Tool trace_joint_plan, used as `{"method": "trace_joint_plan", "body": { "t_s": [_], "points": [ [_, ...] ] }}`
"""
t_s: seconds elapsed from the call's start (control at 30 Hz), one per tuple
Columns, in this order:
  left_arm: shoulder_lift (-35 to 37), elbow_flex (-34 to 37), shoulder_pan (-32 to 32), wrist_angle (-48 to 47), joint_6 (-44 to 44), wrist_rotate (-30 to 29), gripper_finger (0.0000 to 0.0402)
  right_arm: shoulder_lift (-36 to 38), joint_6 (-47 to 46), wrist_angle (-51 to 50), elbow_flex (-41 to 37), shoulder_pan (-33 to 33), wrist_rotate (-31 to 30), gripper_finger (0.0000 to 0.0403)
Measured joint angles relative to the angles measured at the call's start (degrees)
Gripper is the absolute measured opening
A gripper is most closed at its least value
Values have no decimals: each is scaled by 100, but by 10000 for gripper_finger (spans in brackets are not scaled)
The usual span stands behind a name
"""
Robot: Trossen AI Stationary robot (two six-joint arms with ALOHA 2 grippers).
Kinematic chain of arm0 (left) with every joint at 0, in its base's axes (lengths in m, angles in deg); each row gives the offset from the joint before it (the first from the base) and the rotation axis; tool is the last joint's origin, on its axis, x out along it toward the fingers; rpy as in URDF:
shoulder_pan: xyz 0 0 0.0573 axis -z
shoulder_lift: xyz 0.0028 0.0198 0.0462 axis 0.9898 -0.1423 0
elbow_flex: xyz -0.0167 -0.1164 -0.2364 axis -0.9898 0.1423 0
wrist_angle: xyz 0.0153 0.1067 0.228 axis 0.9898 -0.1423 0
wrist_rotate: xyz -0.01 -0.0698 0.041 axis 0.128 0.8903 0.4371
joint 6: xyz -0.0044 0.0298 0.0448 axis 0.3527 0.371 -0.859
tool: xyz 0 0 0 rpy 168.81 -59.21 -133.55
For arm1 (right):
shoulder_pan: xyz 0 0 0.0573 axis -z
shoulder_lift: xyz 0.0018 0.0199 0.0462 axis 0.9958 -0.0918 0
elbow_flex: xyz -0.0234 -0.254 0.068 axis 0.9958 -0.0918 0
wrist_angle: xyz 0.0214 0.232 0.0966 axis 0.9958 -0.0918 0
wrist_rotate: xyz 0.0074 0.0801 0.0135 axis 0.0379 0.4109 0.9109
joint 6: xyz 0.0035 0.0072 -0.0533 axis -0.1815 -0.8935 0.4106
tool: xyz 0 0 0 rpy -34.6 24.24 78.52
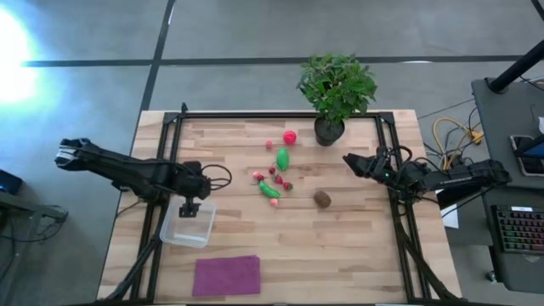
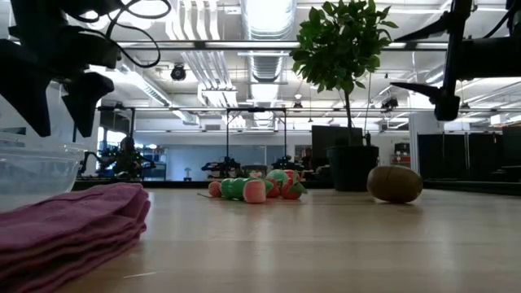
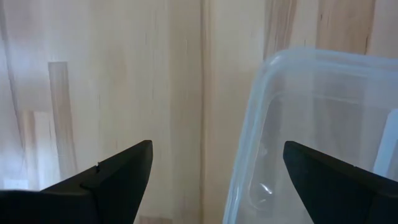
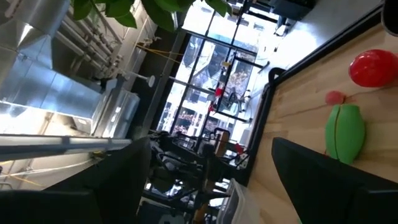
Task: Pick and placing Produce into tupperware
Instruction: Put the top pink peach into the transparent container
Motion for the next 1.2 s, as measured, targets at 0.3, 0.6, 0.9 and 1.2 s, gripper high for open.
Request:
{"method": "trace_joint_plan", "body": {
  "t_s": [0.3,0.6,0.9,1.2],
  "points": [
    [-262,0,2,20,299,45,345,-11,-153,-65,0,-2,436,325],
    [-889,-44,5,32,559,380,345,-12,-169,-201,0,-2,437,325],
    [-1357,-94,7,26,656,398,345,-81,-240,-229,0,-2,450,325],
    [-1292,-656,4,-114,716,149,345,-76,-243,-257,0,-2,453,325]
  ]
}}
